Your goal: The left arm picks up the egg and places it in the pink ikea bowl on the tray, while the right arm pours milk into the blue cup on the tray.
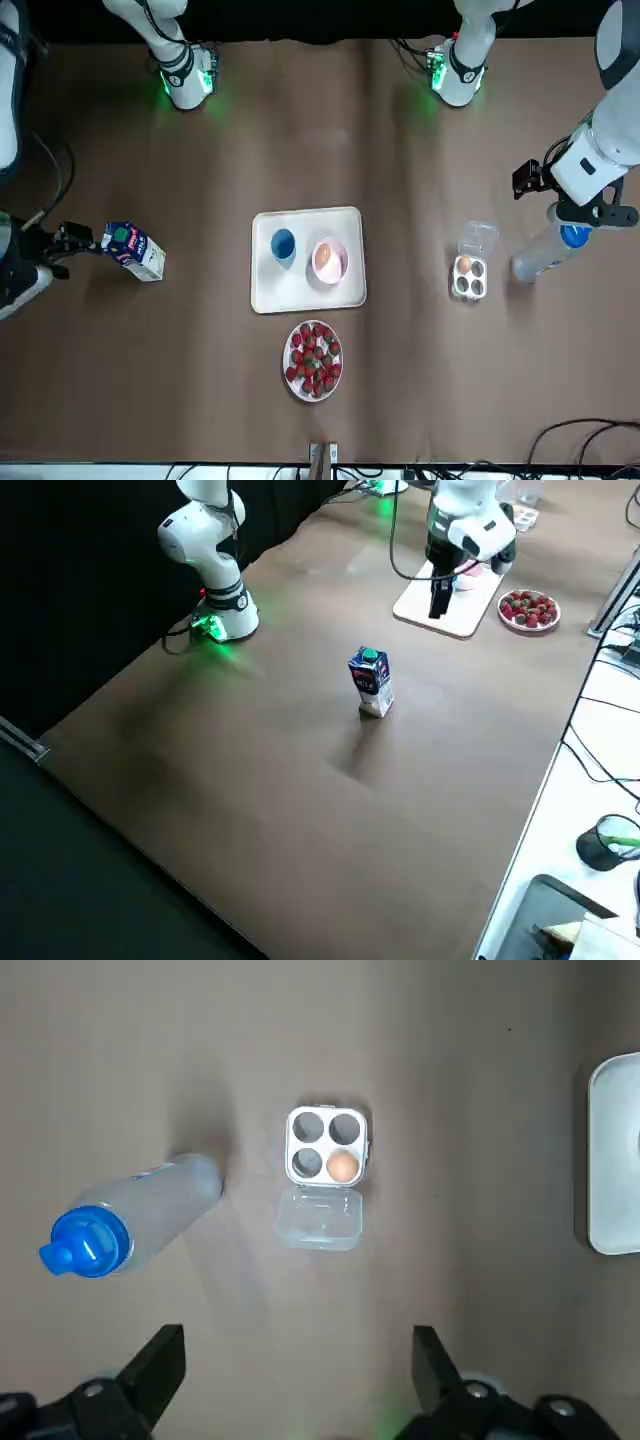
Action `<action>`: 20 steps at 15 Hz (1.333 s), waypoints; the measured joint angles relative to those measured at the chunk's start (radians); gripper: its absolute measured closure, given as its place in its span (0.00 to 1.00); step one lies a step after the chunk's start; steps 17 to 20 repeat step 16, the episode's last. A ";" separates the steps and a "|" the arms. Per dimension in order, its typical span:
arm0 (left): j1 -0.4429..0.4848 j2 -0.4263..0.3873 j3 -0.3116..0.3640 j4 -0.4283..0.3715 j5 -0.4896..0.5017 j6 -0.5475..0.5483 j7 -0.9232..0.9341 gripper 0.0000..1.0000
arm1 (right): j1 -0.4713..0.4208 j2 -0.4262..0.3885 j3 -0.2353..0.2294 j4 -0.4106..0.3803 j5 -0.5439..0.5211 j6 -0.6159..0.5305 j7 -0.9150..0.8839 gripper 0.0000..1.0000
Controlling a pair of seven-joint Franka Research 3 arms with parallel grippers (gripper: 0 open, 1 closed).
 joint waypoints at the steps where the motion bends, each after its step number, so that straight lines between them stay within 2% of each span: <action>1: 0.000 0.000 0.000 0.000 0.000 0.000 0.002 0.00 | 0.004 -0.011 0.000 0.000 -0.003 0.000 0.041 0.00; 4: 0.000 0.000 0.002 0.000 0.000 0.000 0.012 0.00 | 0.019 -0.041 0.000 0.000 -0.007 -0.005 0.188 0.00; 8: 0.000 0.000 0.003 0.000 0.000 0.000 0.021 0.00 | 0.060 -0.064 0.001 0.000 -0.064 -0.008 0.314 0.00; 13: 0.000 0.000 -0.001 0.000 0.000 0.000 0.021 0.00 | 0.068 -0.081 -0.001 -0.005 -0.078 -0.015 0.329 0.00; 16: 0.000 0.000 -0.002 0.000 0.000 0.000 0.021 0.00 | 0.066 -0.117 -0.005 -0.041 -0.081 -0.018 0.345 0.00; 20: 0.000 0.000 -0.002 0.000 0.000 0.000 0.021 0.00 | 0.066 -0.117 -0.005 -0.041 -0.081 -0.018 0.345 0.00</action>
